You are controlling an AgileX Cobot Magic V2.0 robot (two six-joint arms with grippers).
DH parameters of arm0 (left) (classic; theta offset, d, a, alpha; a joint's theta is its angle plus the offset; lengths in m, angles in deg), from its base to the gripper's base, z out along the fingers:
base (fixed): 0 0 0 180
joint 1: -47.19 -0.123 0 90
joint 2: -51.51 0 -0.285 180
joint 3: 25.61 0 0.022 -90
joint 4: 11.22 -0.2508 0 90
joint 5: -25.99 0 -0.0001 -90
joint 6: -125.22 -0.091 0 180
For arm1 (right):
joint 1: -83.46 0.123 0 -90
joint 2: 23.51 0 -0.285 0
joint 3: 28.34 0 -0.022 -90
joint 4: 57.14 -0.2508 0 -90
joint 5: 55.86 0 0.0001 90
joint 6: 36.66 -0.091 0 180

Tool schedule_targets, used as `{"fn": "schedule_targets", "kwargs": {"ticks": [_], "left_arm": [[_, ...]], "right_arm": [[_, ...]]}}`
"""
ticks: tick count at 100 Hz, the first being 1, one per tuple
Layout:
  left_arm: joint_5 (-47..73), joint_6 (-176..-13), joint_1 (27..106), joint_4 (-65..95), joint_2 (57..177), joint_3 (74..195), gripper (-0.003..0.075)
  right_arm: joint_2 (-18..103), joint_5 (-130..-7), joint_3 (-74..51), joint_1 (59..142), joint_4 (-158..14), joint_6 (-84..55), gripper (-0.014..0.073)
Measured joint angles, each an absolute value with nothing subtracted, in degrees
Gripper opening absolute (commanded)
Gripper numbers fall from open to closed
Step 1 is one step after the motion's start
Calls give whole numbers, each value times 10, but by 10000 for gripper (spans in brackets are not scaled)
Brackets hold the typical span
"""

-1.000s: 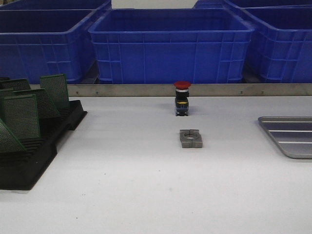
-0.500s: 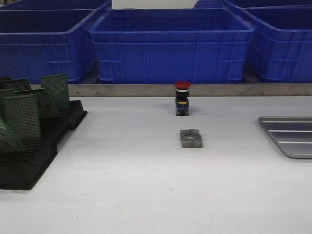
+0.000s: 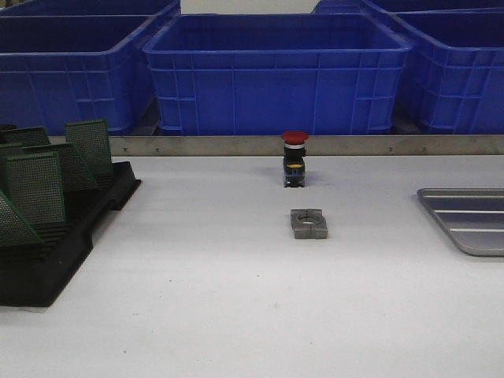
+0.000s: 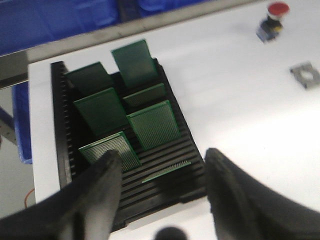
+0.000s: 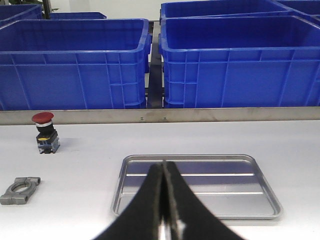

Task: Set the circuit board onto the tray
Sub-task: 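Reach the left gripper down to a green circuit board in the black rack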

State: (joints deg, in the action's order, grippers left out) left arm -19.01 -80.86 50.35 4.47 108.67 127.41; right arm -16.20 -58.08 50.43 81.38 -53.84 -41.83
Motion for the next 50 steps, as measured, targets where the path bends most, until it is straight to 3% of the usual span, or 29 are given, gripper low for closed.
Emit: {"fn": "schedule_targets", "kwargs": {"ticks": [26,50], "left_arm": [[-329,-1305,505,164,1215,1310,439],[-287,-1388,505,78,1314,1312,439]], "right_arm": [[-162,-581,504,814,-538,-418,-112],[-162,-581,504,814,-538,-418,-112]]}}
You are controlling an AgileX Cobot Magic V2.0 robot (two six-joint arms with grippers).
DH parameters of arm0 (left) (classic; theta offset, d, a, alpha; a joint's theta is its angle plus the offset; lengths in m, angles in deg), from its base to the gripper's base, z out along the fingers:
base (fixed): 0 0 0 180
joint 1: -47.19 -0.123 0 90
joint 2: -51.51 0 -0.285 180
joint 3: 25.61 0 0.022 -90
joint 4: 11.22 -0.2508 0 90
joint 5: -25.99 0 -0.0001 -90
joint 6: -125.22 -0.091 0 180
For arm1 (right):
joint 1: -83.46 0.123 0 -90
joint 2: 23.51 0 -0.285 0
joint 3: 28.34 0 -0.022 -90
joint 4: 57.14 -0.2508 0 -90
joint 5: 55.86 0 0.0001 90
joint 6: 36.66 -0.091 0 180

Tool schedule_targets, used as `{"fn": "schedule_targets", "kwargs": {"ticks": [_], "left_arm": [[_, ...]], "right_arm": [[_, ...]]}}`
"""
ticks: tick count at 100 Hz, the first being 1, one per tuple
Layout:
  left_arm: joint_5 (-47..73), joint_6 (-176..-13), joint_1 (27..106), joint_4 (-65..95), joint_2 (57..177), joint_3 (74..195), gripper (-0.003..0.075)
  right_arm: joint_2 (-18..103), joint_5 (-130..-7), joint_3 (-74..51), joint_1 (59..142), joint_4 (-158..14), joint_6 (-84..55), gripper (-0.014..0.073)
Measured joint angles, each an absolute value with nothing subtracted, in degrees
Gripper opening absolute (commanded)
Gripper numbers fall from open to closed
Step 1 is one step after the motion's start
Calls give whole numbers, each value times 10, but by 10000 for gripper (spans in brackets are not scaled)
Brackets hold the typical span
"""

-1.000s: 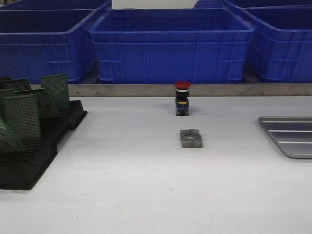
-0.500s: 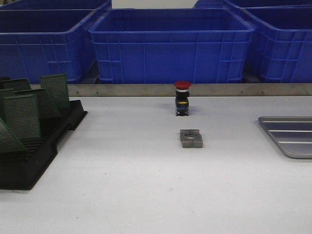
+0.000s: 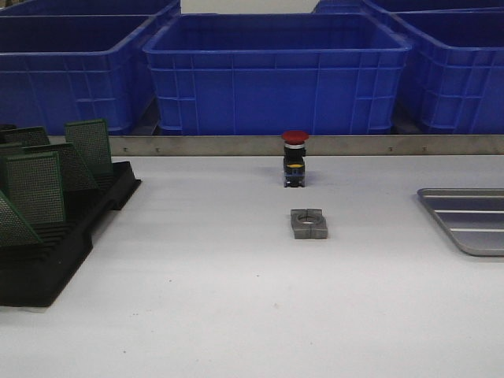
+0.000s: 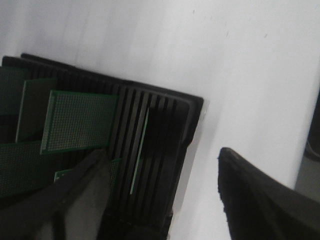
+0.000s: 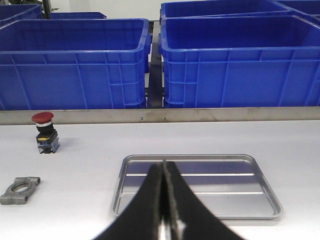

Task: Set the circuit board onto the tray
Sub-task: 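Reach the left gripper down to a green circuit board in the black rack, then grip the board and pull it up out of the rack with the left gripper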

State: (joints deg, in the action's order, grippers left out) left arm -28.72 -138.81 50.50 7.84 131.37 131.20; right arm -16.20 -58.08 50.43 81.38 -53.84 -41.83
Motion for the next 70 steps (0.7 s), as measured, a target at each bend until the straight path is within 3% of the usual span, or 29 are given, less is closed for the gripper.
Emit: {"fn": "schedule_targets", "kwargs": {"ticks": [45,54,70], "left_arm": [[-182,-1412,532,53,1463,1314,427],[-173,-1412,532,53,1480,1314,326],[-169,-1411,532,53,1488,1314,-25]], "right_arm": [[-162,-581,504,814,-538,-418,-112],[-162,-581,504,814,-538,-418,-112],[-162,-581,504,814,-538,-418,-112]]}}
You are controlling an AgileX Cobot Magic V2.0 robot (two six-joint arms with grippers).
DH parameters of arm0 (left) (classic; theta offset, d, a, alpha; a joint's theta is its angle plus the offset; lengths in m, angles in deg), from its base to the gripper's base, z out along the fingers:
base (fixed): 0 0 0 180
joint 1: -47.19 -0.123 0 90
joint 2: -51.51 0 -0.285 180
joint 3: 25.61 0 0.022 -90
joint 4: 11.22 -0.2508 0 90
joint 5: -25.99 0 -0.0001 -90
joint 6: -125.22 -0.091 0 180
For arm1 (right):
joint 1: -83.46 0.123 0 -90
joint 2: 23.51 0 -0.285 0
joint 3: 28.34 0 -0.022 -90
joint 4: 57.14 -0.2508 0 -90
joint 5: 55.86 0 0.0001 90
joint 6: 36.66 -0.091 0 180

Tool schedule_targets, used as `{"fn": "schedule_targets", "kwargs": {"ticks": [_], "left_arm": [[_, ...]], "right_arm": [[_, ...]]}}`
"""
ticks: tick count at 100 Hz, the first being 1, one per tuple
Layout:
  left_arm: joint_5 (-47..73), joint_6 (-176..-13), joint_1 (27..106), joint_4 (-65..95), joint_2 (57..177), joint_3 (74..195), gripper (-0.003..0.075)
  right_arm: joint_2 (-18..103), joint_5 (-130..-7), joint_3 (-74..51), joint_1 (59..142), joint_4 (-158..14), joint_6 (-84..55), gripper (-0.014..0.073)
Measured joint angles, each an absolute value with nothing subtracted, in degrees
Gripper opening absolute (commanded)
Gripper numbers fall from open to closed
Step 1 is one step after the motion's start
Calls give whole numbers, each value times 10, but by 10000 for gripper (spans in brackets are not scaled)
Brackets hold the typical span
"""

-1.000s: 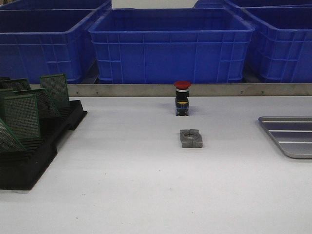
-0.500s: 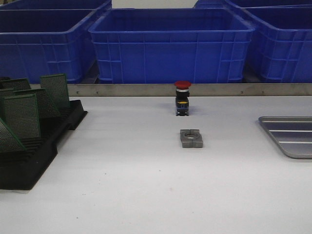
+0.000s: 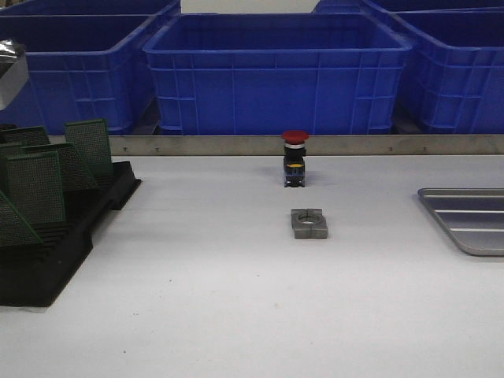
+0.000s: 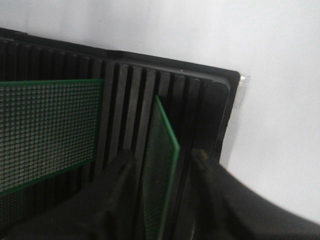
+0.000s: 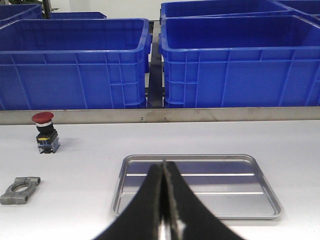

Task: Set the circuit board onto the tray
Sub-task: 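Grip the board and pull it up out of the rack with the left gripper, then carry the board to the table center while the right gripper approaches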

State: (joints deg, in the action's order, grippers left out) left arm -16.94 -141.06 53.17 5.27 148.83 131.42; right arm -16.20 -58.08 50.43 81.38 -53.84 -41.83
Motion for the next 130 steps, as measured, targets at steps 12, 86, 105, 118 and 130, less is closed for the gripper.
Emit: {"fn": "schedule_targets", "kwargs": {"ticks": [12,86,105,118,130], "left_arm": [[-163,-1411,532,50,1488,1315,-20],[-238,-1410,599,125,1340,1318,-20],[-234,-1411,684,241,1353,1318,-20],[-223,-1411,733,306,1374,1318,-20],[-219,-1411,765,371,1394,1318,-20]], "right_arm": [[-162,-581,504,814,-538,-418,-112],[-162,-581,504,814,-538,-418,-112],[-162,-581,504,814,-538,-418,-112],[-162,-581,504,814,-538,-418,-112],[-162,-581,504,814,-538,-418,-112]]}}
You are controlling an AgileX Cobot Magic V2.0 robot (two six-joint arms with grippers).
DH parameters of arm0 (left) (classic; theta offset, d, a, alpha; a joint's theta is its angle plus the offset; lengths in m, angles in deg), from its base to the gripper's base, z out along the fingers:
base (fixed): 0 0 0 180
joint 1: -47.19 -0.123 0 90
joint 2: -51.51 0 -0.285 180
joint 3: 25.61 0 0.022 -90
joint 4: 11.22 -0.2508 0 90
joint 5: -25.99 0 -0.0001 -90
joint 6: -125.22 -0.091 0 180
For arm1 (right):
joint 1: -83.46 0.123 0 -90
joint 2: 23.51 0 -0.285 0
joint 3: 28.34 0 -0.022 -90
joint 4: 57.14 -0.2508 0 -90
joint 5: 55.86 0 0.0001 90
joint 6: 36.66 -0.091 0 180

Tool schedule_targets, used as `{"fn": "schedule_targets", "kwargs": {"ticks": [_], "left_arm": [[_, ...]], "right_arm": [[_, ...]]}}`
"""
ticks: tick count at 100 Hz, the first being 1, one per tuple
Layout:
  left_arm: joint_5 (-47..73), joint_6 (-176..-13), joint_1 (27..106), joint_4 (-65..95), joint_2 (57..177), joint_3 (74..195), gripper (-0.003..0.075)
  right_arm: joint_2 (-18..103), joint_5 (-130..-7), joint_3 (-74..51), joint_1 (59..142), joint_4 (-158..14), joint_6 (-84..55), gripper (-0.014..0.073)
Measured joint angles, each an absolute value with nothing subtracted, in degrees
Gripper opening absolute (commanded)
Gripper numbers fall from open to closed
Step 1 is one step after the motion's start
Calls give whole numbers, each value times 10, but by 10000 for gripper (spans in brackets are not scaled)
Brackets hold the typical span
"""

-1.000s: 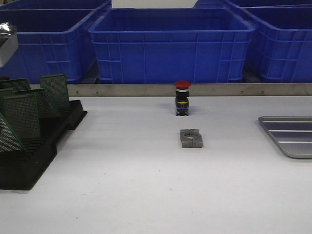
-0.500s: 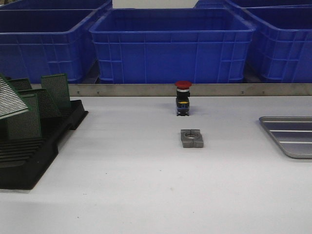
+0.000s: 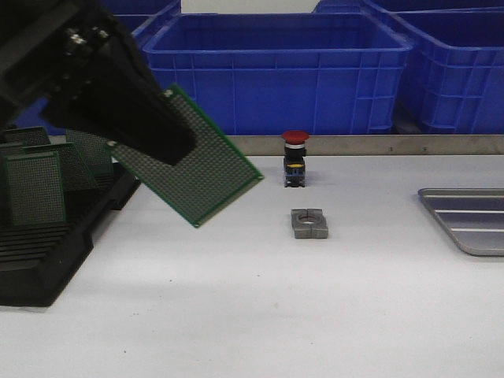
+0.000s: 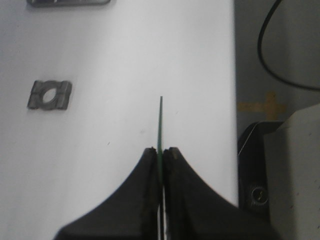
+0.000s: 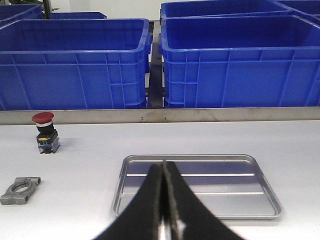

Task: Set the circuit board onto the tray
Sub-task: 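Carry the board to the table center while the right gripper approaches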

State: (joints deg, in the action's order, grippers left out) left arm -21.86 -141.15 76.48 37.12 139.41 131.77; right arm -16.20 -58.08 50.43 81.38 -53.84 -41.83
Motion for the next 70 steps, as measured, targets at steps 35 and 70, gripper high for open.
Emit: {"fn": "schedule_targets", "kwargs": {"ticks": [35,70], "left_arm": [[-211,-1411,797,446,1408,1318,-20],[-210,-1411,797,447,1408,1318,-20]], "right_arm": [[-162,-632,475,814,-538,-418,-111],[-17,-827,299,814,-579,-418,-113]]}}
